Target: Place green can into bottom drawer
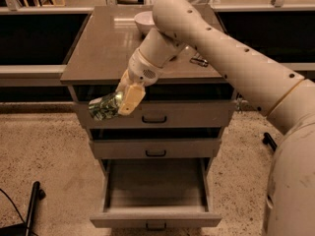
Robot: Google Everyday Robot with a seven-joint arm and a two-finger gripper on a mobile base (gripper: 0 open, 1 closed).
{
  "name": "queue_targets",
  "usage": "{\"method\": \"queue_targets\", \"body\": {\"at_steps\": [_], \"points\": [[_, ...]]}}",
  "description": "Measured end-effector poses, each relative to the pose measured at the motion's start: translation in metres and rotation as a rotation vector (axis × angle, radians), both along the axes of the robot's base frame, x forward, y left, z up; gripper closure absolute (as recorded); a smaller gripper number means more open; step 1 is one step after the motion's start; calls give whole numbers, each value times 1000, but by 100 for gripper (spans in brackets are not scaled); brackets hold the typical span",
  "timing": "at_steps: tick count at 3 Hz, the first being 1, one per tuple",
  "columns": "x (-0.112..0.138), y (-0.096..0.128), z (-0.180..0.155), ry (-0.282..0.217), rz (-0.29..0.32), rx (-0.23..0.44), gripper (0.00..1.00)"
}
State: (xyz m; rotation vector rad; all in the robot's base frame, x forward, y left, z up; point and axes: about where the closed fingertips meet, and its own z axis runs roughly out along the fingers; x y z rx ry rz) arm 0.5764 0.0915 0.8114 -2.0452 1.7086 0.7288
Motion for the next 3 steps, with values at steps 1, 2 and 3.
{"method": "queue_targets", "body": {"at_steps": [1, 2, 3], "points": [[2, -4, -23, 29, -34, -16, 100], [-11, -28, -63, 100, -183, -1, 100], [-39, -73, -102, 169, -367, 29, 100]]}}
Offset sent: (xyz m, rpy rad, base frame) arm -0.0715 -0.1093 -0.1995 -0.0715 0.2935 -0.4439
